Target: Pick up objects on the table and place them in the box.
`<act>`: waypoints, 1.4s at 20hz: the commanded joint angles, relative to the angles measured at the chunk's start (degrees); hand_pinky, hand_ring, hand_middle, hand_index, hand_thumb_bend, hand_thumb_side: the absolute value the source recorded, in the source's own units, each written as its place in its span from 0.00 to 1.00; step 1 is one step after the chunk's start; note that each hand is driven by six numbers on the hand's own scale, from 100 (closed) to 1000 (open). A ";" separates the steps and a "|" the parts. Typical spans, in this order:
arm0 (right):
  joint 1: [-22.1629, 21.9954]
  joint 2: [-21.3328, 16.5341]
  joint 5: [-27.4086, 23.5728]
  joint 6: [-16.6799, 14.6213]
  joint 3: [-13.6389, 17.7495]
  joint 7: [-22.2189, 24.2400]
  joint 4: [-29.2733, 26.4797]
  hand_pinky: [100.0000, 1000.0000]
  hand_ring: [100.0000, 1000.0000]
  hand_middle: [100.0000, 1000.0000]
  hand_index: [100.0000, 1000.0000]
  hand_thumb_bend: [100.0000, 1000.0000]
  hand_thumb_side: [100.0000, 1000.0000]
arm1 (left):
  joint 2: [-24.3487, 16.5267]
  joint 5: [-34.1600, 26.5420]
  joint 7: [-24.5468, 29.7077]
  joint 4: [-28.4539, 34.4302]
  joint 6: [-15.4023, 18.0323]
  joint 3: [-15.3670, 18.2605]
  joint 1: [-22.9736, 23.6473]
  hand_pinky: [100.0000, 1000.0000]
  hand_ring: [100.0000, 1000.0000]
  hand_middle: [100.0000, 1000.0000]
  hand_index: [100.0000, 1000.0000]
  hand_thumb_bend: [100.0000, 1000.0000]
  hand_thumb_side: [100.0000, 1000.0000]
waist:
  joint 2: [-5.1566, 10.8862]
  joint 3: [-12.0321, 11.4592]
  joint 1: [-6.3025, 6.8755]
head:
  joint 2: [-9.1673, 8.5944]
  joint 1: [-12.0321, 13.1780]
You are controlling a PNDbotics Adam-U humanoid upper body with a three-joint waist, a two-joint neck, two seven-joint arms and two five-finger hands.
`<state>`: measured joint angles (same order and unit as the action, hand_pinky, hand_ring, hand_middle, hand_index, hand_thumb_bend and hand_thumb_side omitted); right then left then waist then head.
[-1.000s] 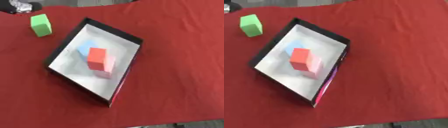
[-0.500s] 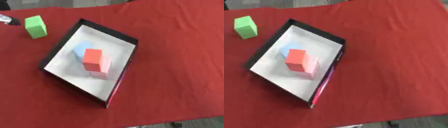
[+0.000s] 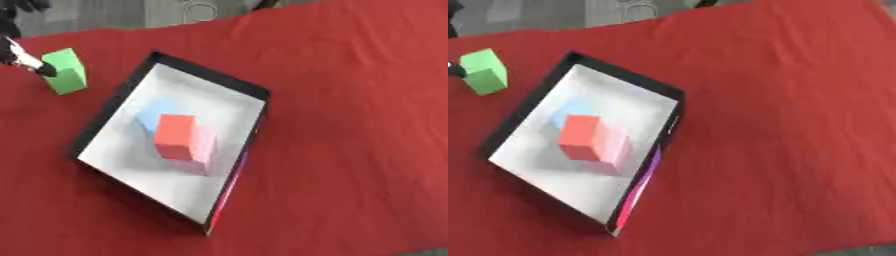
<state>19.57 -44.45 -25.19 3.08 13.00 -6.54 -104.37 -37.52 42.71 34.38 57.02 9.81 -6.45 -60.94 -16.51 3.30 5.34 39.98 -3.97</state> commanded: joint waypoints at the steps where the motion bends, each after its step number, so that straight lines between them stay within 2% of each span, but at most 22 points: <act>1: 1.03 -2.50 0.29 0.17 0.22 0.21 -1.00 0.95 0.73 0.69 0.84 0.00 0.47 | -2.47 3.63 -2.04 -1.33 -0.54 1.91 -1.41 0.90 0.86 0.79 0.89 0.85 0.25 | -0.13 0.42 0.69 | -1.29 1.40; 8: 2.05 -2.77 0.43 0.49 -0.25 0.70 -1.06 0.95 0.73 0.69 0.84 0.00 0.48 | -3.11 6.48 -3.36 -7.65 -2.46 5.29 -0.95 0.91 0.86 0.79 0.89 0.84 0.28 | -1.46 2.12 1.68 | -2.05 4.32; 12: 2.79 -2.90 0.43 0.62 -0.57 0.91 -1.11 0.95 0.73 0.69 0.84 0.00 0.48 | -3.47 6.70 -3.20 -9.41 -3.36 6.45 -0.79 0.92 0.86 0.81 0.89 0.85 0.28 | -2.18 3.21 2.09 | -2.69 5.71; 21: 4.73 -3.27 0.57 1.11 -1.50 1.76 -1.22 0.95 0.72 0.68 0.84 0.00 0.50 | -3.58 8.59 -7.44 -12.17 -4.69 8.54 -0.88 0.92 0.86 0.80 0.88 0.86 0.24 | -4.00 6.18 3.64 | -4.33 8.81; 28: 4.80 -3.22 0.78 1.30 -1.61 1.96 -1.03 0.95 0.72 0.68 0.84 0.00 0.51 | -3.45 9.49 -7.32 -14.81 -5.59 9.66 -0.77 0.91 0.86 0.79 0.88 0.79 0.23 | -4.62 7.23 4.07 | -5.05 9.48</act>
<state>23.74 -45.55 -24.83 4.42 10.89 -4.67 -104.54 -38.39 52.06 27.13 42.02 4.49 2.40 -60.74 -21.29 10.58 9.07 35.85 5.22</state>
